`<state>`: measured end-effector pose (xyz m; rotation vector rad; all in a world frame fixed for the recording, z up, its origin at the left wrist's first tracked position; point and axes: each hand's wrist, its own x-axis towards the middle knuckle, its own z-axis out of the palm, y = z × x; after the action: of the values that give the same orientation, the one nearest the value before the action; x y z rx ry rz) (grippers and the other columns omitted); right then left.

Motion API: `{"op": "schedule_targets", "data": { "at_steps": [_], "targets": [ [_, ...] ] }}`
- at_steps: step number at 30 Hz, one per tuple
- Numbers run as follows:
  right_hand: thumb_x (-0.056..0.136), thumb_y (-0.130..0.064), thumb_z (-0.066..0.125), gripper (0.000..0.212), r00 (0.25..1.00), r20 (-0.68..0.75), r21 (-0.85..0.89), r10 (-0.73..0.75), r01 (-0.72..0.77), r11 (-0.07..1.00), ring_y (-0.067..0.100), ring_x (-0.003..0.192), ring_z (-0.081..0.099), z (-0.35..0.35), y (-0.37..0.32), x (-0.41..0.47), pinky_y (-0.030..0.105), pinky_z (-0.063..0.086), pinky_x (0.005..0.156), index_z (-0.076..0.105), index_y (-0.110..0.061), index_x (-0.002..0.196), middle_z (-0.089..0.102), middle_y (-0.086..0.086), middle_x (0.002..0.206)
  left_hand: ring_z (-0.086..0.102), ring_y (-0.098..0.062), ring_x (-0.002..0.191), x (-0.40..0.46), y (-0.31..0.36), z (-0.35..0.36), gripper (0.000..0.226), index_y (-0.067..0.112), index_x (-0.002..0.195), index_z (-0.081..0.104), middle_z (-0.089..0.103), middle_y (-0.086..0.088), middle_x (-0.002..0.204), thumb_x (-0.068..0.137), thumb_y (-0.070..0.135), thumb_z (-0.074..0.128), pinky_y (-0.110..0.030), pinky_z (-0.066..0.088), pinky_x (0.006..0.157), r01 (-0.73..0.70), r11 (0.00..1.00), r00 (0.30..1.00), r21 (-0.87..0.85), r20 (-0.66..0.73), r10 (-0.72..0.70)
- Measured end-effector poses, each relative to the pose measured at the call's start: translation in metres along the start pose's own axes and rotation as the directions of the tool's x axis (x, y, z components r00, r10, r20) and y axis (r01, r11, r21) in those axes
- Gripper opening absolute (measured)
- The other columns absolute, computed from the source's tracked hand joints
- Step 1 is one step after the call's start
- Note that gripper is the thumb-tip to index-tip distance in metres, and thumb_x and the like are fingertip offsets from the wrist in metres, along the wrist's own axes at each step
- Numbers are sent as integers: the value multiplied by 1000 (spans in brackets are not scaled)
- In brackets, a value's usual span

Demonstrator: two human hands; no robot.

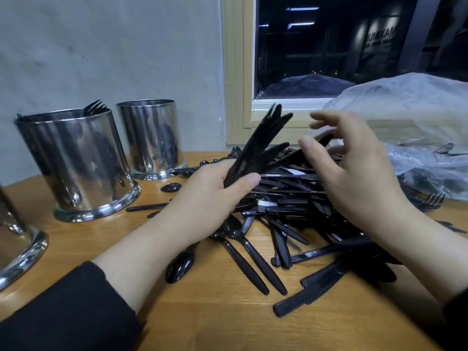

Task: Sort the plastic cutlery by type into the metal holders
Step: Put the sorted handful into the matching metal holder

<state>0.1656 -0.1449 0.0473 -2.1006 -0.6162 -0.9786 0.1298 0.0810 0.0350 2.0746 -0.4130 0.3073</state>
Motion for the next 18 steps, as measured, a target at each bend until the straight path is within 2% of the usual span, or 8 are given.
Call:
{"op": "schedule_targets", "data": {
  "at_steps": [1, 2, 4, 8, 10, 12, 14, 18],
  "targets": [
    [101, -42, 52, 38, 998, 36, 62, 56, -58, 996, 2, 94, 60, 2, 1, -2, 21, 48, 89, 55, -26, 136, 64, -10, 112, 42, -14, 53, 0, 0, 1, 36, 5, 96, 62, 45, 5, 61, 100, 40, 56, -34, 39, 58, 17, 999, 1000, -49, -2, -17],
    [103, -41, 47, 36, 994, 70, 116, 86, -93, 989, 5, 91, 64, 5, 3, -4, 28, 52, 88, 55, -30, 137, 68, -11, 109, 43, -17, 53, 0, -1, 3, 37, 3, 99, 61, 46, 1, 61, 100, 39, 56, -35, 41, 57, 32, 996, 999, -78, 2, -32],
    [107, -36, 43, 34, 991, 68, 211, 111, -123, 970, 12, 91, 69, 9, 0, -8, 41, 56, 88, 54, -33, 139, 71, -12, 109, 47, -20, 52, -2, -1, 6, 35, 6, 97, 62, 51, -3, 61, 101, 40, 55, -35, 45, 57, 57, 993, 998, -100, 17, -56],
    [109, -20, 38, 43, 997, 18, 335, 80, -82, 939, 0, 102, 67, 9, -13, -11, 20, 51, 89, 35, -27, 152, 69, -20, 117, 57, -16, 57, -2, 0, 9, 30, 15, 85, 61, 61, 2, 65, 102, 38, 54, -30, 52, 61, 68, 993, 998, -101, 23, -66],
    [109, -19, 36, 46, 998, -2, 350, 64, -59, 935, -4, 110, 64, 8, -17, -12, 18, 48, 95, 29, -28, 154, 66, -29, 119, 62, -6, 63, -2, 1, 10, 32, 16, 83, 64, 68, 3, 73, 103, 38, 53, -20, 52, 66, 35, 997, 999, -67, 10, -34],
    [110, -17, 35, 46, 1000, -14, 346, 28, -21, 938, -2, 116, 62, 9, -21, -12, 22, 45, 102, 29, -22, 155, 64, -27, 127, 57, 3, 60, -4, 6, 11, 36, 15, 82, 67, 71, 6, 78, 103, 39, 51, -11, 43, 62, -12, 1000, 1000, 16, 10, 12],
    [109, -14, 34, 48, 1000, 0, 368, -6, 6, 930, 0, 120, 60, 10, -22, -13, 26, 44, 106, 28, -19, 157, 60, -20, 137, 55, 3, 57, -6, 9, 15, 35, 13, 84, 67, 71, 5, 77, 104, 37, 50, -10, 41, 60, -30, 999, 999, 13, 15, 30],
    [107, -19, 35, 48, 993, 107, 350, -58, 17, 937, -12, 131, 44, 12, -25, -17, 10, 34, 108, 34, -17, 155, 53, -16, 143, 63, -10, 61, -9, 14, 28, 24, 15, 91, 61, 63, 3, 66, 103, 34, 52, -20, 51, 60, -26, 993, 998, -114, 48, 32]
  ]
}}
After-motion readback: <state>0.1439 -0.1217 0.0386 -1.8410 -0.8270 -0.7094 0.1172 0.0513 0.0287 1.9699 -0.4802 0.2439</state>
